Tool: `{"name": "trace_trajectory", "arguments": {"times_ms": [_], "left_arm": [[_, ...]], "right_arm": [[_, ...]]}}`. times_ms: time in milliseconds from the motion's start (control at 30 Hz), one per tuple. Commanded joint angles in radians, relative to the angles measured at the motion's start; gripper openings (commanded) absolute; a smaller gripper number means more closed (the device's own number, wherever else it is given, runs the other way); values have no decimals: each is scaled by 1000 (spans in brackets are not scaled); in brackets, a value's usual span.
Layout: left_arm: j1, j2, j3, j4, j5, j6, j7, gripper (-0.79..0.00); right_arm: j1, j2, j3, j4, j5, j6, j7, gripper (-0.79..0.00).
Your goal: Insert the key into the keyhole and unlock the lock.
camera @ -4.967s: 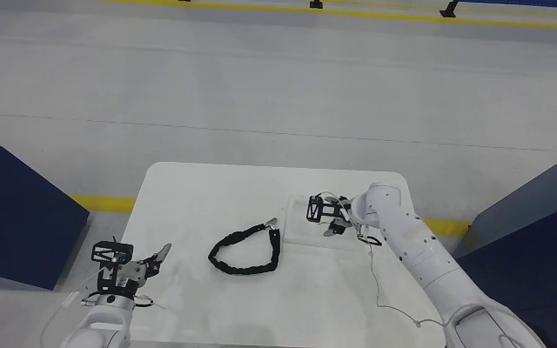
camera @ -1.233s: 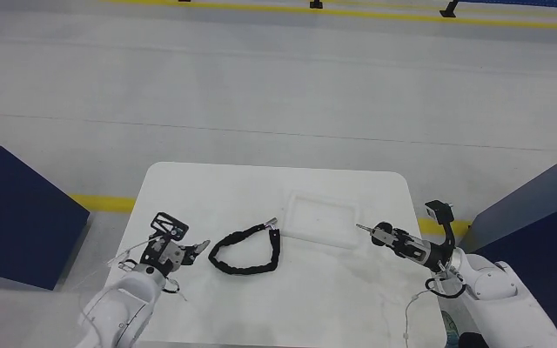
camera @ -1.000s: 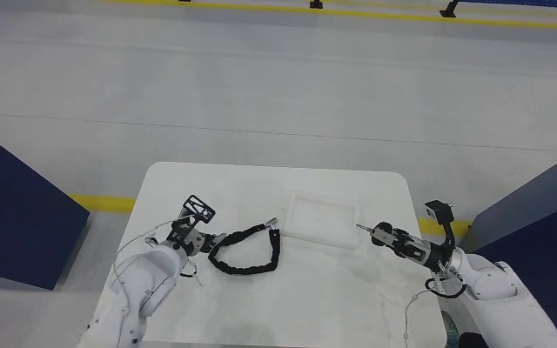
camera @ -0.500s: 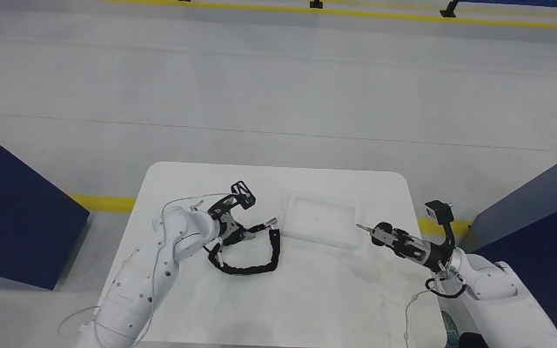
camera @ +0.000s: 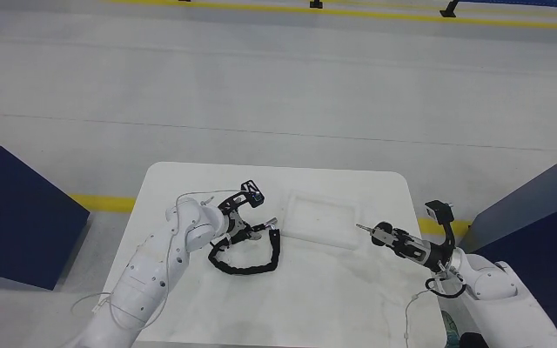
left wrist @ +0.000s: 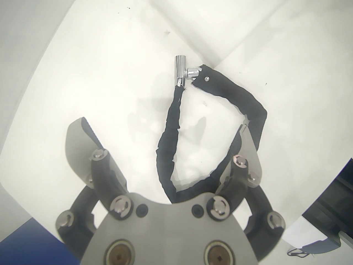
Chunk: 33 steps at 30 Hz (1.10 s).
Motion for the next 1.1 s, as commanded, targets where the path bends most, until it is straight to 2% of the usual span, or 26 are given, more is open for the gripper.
{"name": "trace_trajectory", "arguments": {"times_ms": [0,200,267,367,433,567,700,833,1067], "left_arm": [[0,0,0,0,0,0,0,0],[3,0,-1,-5,-5,0,12,0],[-18,-4,16,5,-4,-24,-17,0],[-76,-19,50,65,-49,-98,-54,0],[-122,-34,76,144,-131,-180,-82,0],[-206,-71,139,275,-202,-235,-91,0],[-267,-108,198,391,-211,-251,-46,0],[-311,-147,261,496,-159,-223,15,0],[-350,-218,347,664,-108,-203,100,0]], "right_arm": [[0,0,0,0,0,0,0,-785],[0,0,0,0,0,0,0,-785],[0,0,0,0,0,0,0,-785],[0,0,0,0,0,0,0,-785],[0,0,0,0,0,0,0,-785],[0,0,0,0,0,0,0,-785],[0,0,0,0,0,0,0,-785],[0,0,0,0,0,0,0,-785],[0,0,0,0,0,0,0,-785]]}}
